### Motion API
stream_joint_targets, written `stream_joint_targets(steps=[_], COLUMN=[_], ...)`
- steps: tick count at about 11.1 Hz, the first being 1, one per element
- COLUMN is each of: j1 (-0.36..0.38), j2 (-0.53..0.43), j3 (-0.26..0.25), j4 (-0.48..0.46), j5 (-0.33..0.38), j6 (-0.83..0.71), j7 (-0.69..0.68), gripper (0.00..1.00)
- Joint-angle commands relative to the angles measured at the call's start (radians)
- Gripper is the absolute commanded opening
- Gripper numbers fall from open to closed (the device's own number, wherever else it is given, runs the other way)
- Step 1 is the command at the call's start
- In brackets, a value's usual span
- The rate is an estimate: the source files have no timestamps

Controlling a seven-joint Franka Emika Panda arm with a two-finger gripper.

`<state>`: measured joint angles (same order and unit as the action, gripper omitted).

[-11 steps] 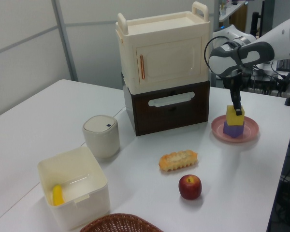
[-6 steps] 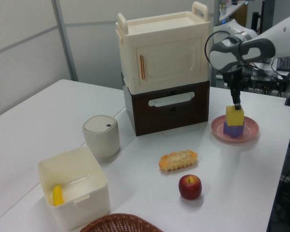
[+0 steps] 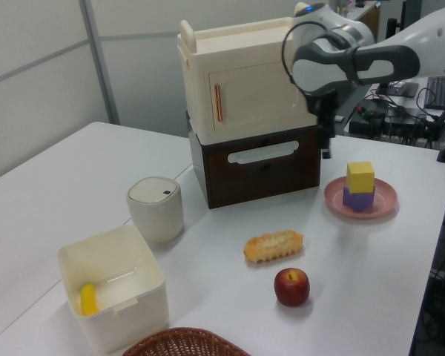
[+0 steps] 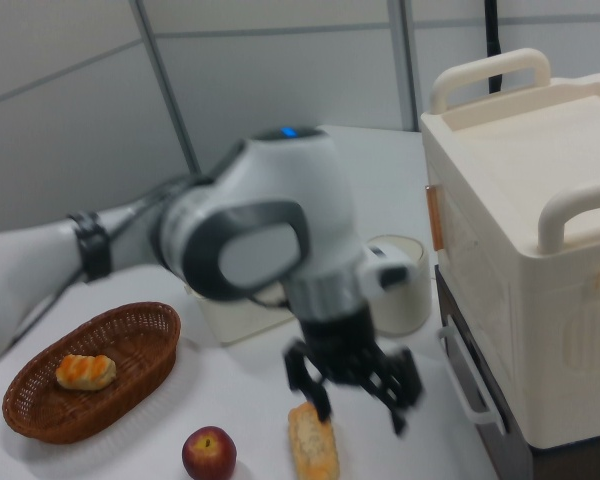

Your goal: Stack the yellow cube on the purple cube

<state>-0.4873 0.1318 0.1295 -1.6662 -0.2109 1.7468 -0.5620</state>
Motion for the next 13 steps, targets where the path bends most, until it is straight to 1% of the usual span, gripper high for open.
stream_joint_targets(steps=[1,2,4,5,6,7,8,9,10,13], j1=[0.047,0.083,0.169,0.209,0.243,0.266,0.301,0.344,0.372,0.375], j2=[-0.037,-0.046,-0.055,-0.07,-0.078,-0.096,-0.118,-0.13,-0.135,-0.139], j3=[0.088,0.1,0.099,0.093,0.085,0.066,0.032,0.0,-0.016,-0.021], j4=[0.049,0.049,0.049,0.048,0.048,0.048,0.043,0.042,0.043,0.043], j5=[0.068,0.068,0.068,0.071,0.094,0.14,0.177,0.185,0.185,0.185], j6=[-0.095,-0.093,-0.093,-0.092,-0.092,-0.095,-0.096,-0.107,-0.119,-0.127], j7=[0.218,0.314,0.53,0.589,0.612,0.617,0.617,0.614,0.616,0.614], gripper=[1.0,1.0,1.0,1.0,1.0,1.0,1.0,1.0,1.0,1.0])
